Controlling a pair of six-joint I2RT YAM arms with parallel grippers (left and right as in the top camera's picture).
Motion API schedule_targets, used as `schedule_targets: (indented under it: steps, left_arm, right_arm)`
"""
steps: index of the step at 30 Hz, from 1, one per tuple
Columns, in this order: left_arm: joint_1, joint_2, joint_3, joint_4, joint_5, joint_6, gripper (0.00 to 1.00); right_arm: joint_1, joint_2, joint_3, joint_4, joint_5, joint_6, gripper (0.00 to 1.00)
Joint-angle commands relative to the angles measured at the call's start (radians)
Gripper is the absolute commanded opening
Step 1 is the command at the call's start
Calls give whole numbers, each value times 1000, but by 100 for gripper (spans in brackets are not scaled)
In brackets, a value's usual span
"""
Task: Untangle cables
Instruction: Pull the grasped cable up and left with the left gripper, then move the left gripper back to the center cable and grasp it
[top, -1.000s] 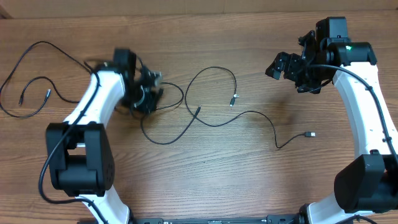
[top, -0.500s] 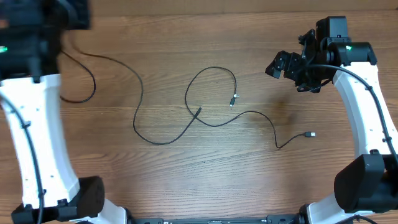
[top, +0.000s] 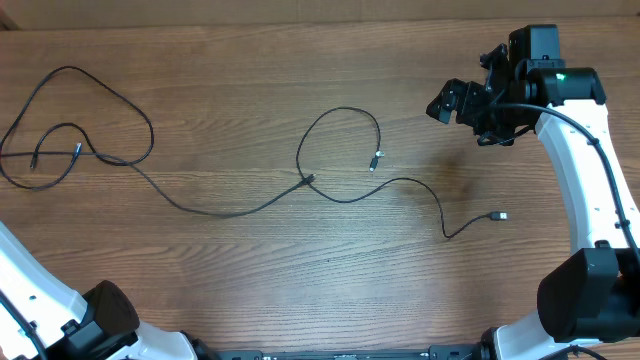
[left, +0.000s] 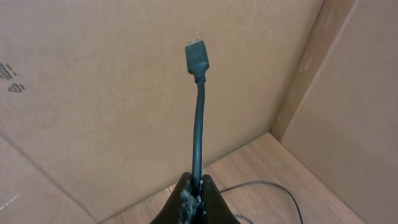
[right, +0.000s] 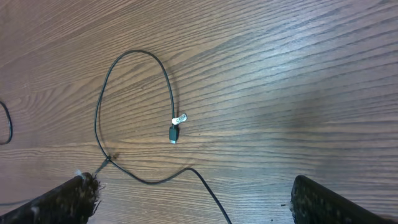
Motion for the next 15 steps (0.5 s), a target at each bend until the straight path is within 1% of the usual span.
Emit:
schedule_targets:
  steps: [1, 2, 3, 4, 5, 6, 7, 8, 10, 14, 15]
  left_arm:
    - [-8, 8, 24, 4, -35, -10, 4]
    - [-13, 14, 24, -11, -17, -3, 4]
    - [-14, 21, 24, -24, -2, 4, 10]
    - [-19, 31, 24, -44, 27, 17, 22]
    - [-28, 52, 24, -77, 98, 44, 46]
    - [-44, 77, 24, -122, 147, 57, 66]
    - [-55, 89, 24, -144, 162, 59, 72]
    - [-67, 101, 24, -165, 172, 59, 76]
    - [-101, 131, 24, -206, 172, 66, 79]
    - [-201, 185, 24, -256, 183, 141, 78]
    - [-253, 203, 24, -275, 247, 204, 76]
  right_arm:
    - [4, -25, 23, 3, -20, 0, 98]
    - [4, -25, 23, 3, -20, 0, 98]
    - [4, -25, 23, 3, -20, 0, 98]
    - [4, -25, 23, 3, -20, 0, 98]
    - [4, -25, 23, 3, -20, 0, 97]
    - [4, -25, 23, 2, -20, 0, 98]
    - [4, -25, 23, 2, -20, 0, 98]
    - [4, -25, 23, 0, -20, 0, 98]
    - [4, -25, 23, -3, -20, 0, 98]
    - [4, -25, 23, -5, -20, -1, 98]
    - [4, -25, 23, -5, -19, -1, 98]
